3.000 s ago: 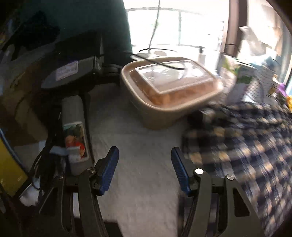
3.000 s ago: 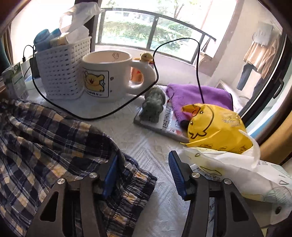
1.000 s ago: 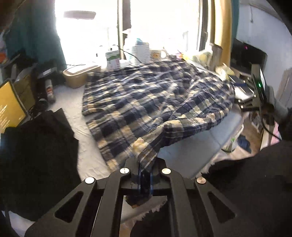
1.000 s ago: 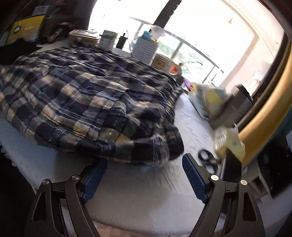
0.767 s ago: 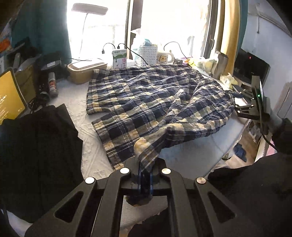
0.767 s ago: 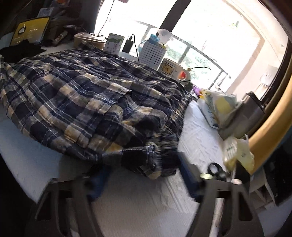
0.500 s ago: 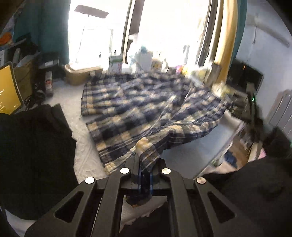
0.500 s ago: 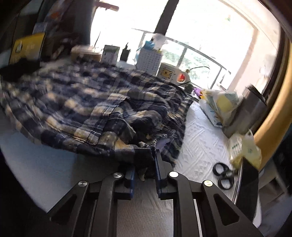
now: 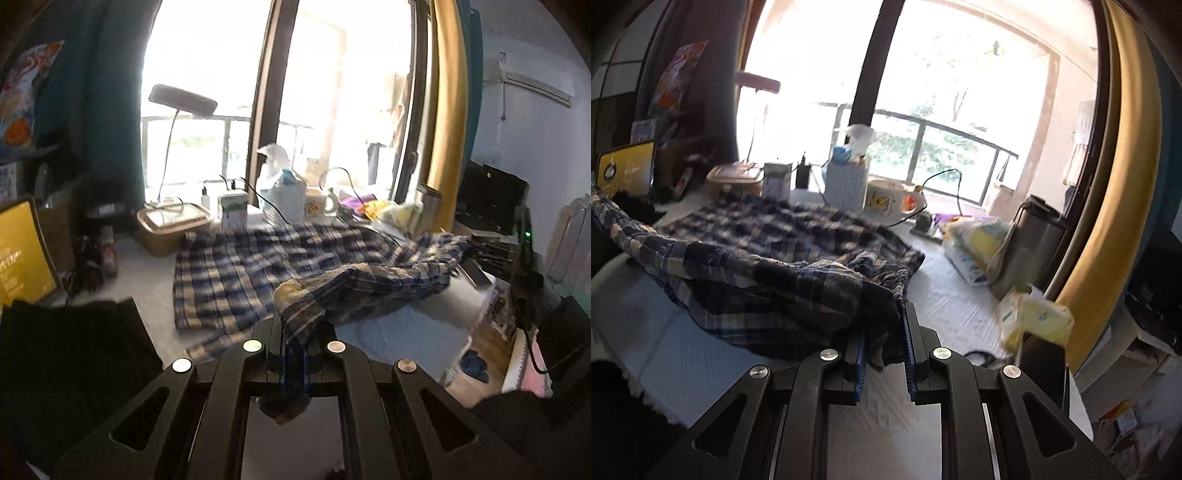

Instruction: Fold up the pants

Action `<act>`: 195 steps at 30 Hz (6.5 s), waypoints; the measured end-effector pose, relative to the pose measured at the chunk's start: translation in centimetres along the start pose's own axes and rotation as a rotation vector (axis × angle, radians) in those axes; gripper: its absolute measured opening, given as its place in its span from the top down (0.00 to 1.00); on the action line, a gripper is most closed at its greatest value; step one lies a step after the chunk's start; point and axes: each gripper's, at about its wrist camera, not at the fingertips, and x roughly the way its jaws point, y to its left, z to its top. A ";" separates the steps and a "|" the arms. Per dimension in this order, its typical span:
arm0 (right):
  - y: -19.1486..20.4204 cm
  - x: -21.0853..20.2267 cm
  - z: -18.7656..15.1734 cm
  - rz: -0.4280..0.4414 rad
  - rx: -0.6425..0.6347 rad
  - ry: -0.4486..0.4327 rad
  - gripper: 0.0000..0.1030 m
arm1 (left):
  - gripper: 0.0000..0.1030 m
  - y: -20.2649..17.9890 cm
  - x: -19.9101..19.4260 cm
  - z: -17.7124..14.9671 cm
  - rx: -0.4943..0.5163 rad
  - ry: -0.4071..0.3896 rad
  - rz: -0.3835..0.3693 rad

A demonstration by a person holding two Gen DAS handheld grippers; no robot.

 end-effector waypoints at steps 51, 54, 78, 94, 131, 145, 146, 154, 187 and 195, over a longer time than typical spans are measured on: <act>-6.7 31.5 11.7 -0.077 0.137 0.258 0.83 | 0.50 14.0 28.9 11.4 0.035 0.258 0.218; -6.5 32.1 12.0 -0.097 0.118 0.272 0.73 | 0.40 14.6 27.3 11.3 0.025 0.233 0.247; -3.2 19.4 5.4 -0.028 0.260 0.288 0.26 | 0.22 13.8 18.6 -0.3 -0.279 0.459 0.162; -5.6 21.5 1.6 0.214 0.712 0.297 0.14 | 0.96 10.9 16.0 -1.5 -0.291 0.420 0.181; -4.4 18.4 6.7 -0.082 0.199 0.220 0.30 | 0.56 12.5 22.8 6.3 -0.094 0.335 0.192; -0.1 25.2 6.8 0.070 0.180 0.330 0.57 | 0.98 15.5 30.8 5.5 -0.036 0.363 0.301; 0.1 25.2 6.9 0.076 0.179 0.325 0.57 | 0.98 15.7 30.5 5.8 -0.027 0.347 0.324; 1.5 26.9 6.8 0.064 0.153 0.350 0.42 | 0.93 18.2 30.3 6.0 -0.093 0.349 0.324; 5.3 22.0 6.2 0.188 0.065 0.345 0.38 | 0.44 0.1 23.4 -0.5 0.006 0.471 0.013; 6.9 19.3 2.8 0.167 0.000 0.413 0.37 | 0.37 -2.4 22.7 -2.6 0.067 0.493 0.013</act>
